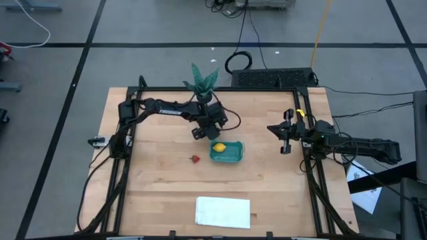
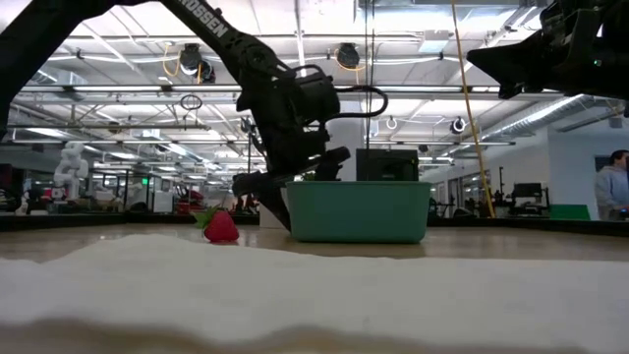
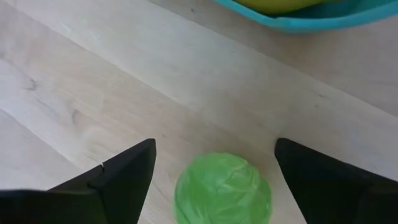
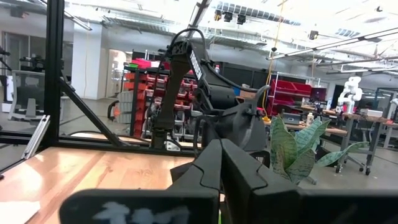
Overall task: Pick and placing Produce into tupperware
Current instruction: Put the cabbage into the green bin
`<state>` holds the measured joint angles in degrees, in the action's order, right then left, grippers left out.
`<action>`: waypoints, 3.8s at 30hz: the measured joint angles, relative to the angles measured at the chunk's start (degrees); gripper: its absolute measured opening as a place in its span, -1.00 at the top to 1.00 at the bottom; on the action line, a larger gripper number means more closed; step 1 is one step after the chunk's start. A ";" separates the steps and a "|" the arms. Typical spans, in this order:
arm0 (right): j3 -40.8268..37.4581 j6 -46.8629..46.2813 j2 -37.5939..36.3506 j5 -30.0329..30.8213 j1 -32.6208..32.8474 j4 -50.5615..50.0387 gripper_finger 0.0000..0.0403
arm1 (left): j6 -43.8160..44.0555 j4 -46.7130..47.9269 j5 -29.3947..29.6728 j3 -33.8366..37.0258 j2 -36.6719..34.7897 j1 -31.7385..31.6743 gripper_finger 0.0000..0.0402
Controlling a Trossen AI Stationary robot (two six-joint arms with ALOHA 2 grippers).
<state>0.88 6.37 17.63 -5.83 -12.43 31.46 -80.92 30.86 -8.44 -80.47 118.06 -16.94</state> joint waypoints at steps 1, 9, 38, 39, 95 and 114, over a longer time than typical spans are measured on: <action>-0.01 0.04 0.00 -0.01 -0.01 0.00 1.00 | 0.02 -0.10 -0.34 0.00 0.00 -0.18 -0.68; 0.00 0.13 0.00 0.00 -0.02 0.01 1.00 | 0.31 -0.77 -3.57 0.04 0.00 -1.80 -0.67; 0.00 0.11 0.00 0.00 -0.01 0.02 1.00 | 1.25 -0.94 -3.77 0.04 0.00 -2.48 -0.01; 0.00 0.11 0.00 0.00 0.00 0.02 1.00 | 1.18 -1.01 -3.54 0.04 -0.02 -2.48 0.03; 0.00 -0.94 -0.02 -0.23 0.00 0.02 1.00 | 12.76 26.49 -2.08 -20.09 0.48 -4.41 -0.76; -0.02 -0.74 -0.02 -0.23 -0.02 0.02 1.00 | -5.63 17.28 3.61 -10.82 0.48 -8.83 -0.76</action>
<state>0.86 5.64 17.61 -6.05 -12.45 31.48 -86.55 48.13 -4.83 -91.29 118.54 -25.76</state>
